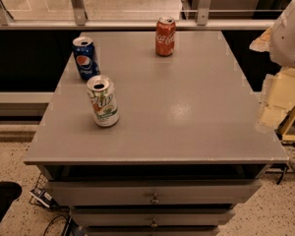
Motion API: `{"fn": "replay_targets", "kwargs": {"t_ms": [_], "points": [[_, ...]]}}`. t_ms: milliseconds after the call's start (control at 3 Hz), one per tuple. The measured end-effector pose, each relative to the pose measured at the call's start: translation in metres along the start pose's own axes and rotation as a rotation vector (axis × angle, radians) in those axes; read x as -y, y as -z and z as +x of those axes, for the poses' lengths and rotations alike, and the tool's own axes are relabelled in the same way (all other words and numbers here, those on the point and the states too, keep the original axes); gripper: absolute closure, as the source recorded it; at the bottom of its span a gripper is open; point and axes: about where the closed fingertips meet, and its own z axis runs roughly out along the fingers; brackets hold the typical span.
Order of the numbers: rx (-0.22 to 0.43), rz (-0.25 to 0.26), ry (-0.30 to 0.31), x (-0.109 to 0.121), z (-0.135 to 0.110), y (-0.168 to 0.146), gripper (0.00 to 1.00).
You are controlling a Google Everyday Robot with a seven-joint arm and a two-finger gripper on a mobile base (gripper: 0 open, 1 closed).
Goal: Knock coke can over
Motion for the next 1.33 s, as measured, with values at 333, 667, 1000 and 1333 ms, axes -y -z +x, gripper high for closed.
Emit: {"fn": "replay_targets", "kwargs": {"t_ms": [333, 667, 1000, 1333], "points": [[0.000, 0.000, 0.000, 0.000, 0.000, 0.000, 0.00], [0.040, 0.062, -0.080, 0.035, 0.008, -0.009, 0.00], [0.160, 0.122, -0.210, 0.076, 0.017, -0.034, 0.00], [0.361, 0.164, -0.313, 0.106, 0.014, -0.062, 0.00]]}}
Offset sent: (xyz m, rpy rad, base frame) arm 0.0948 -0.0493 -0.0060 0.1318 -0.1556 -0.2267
